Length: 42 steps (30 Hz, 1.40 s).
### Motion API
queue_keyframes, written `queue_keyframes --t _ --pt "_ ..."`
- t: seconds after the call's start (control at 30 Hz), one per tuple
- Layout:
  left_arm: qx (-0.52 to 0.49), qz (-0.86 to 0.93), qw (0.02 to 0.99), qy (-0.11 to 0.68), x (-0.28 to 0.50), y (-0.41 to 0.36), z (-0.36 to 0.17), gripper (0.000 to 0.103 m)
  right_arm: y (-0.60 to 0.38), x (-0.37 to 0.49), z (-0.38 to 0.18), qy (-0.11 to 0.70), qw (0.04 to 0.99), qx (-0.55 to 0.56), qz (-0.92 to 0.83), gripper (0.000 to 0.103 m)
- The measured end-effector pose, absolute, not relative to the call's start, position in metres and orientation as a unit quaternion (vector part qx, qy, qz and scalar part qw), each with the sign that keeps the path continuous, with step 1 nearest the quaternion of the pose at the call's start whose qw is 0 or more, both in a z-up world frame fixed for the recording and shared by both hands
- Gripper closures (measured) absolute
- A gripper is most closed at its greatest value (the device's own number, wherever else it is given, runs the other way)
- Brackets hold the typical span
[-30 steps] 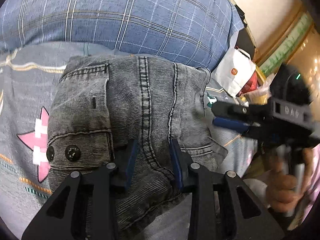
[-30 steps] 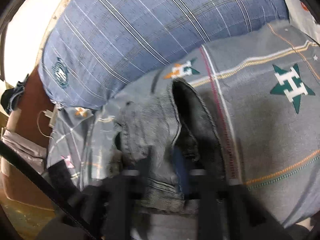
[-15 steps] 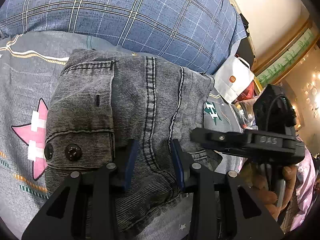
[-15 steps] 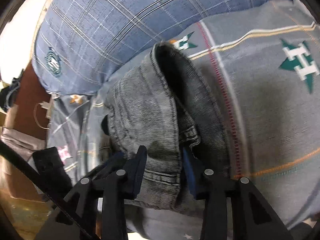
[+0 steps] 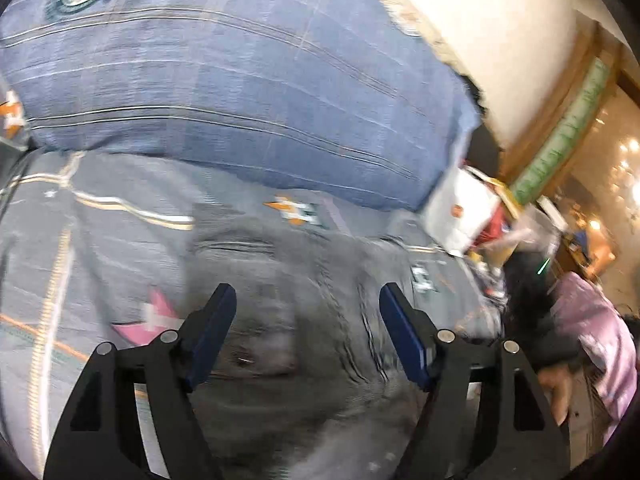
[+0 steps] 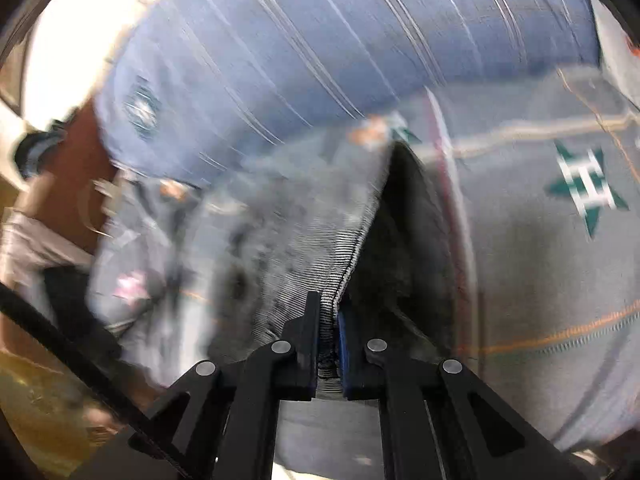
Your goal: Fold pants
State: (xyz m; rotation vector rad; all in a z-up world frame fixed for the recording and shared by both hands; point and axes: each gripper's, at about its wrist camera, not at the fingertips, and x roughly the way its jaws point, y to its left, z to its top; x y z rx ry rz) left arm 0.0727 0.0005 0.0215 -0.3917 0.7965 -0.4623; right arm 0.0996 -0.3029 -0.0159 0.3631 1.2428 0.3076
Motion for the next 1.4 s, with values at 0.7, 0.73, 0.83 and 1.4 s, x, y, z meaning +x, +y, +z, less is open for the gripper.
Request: queue_keyframes --t 0.7,0.73,0.83,1.4 --pt "-0.266 -0.166 0.803 0.507 0.101 0.013 -0.043 0.035 -0.348 0.132 -0.059 0.562 0.734 0.341 0.169 0.033" --pt "-0.27 -0.165 0.802 0.506 0.101 0.014 -0.044 0.035 -0.344 0.132 -0.056 0.56 0.738 0.334 0.173 0.032" --pt "-0.284 -0.156 0.789 0.522 0.104 0.016 -0.057 0.035 -0.338 0.128 -0.052 0.55 0.746 0.332 0.176 0.028" --pt "-0.287 -0.134 0.857 0.408 0.086 0.067 0.02 0.08 -0.252 0.15 0.03 0.483 0.825 0.203 0.213 0.083"
